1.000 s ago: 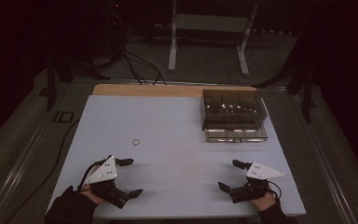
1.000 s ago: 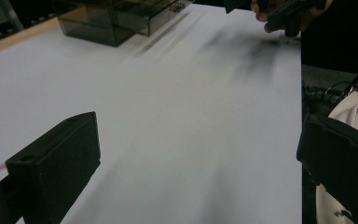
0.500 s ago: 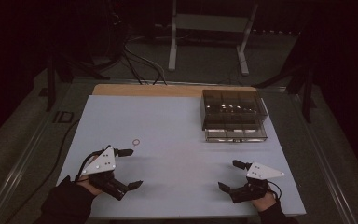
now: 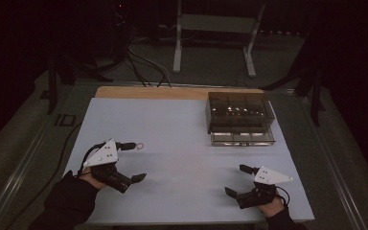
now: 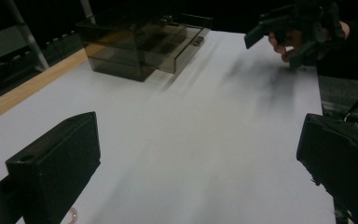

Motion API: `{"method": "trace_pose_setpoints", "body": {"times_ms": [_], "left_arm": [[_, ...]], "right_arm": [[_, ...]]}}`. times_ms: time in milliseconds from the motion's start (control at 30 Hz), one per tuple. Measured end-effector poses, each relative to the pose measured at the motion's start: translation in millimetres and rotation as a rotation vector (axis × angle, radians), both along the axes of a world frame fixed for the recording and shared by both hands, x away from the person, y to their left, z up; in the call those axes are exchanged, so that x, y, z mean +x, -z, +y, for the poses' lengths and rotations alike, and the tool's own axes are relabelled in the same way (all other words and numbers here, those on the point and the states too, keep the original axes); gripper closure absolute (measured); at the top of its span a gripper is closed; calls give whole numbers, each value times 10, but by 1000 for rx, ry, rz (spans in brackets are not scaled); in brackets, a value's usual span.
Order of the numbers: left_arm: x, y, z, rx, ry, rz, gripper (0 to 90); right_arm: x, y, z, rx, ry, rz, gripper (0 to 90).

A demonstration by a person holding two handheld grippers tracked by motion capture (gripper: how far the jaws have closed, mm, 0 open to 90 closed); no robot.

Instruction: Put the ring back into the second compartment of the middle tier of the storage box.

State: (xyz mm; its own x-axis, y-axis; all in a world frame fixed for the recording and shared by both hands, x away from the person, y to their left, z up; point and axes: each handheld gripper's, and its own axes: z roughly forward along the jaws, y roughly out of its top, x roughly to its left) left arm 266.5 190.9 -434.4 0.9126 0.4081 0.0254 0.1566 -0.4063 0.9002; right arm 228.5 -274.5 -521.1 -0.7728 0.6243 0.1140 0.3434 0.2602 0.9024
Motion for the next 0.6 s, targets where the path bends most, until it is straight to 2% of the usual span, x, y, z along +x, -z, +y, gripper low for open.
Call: {"method": "trace_pose_setpoints", "body": {"times_ms": [333,433,600], "left_arm": [[192,25,108,-38,-60,12,9],[232,23,126,-34,-75,7,9],[317,17,166,-50,-102,9,9]], "right_arm": [[-8,-1,-6,1,6,2,0],[-7,1,-5,1,7,2,0],[-12,1,-3,-2,9,2,0]]}}
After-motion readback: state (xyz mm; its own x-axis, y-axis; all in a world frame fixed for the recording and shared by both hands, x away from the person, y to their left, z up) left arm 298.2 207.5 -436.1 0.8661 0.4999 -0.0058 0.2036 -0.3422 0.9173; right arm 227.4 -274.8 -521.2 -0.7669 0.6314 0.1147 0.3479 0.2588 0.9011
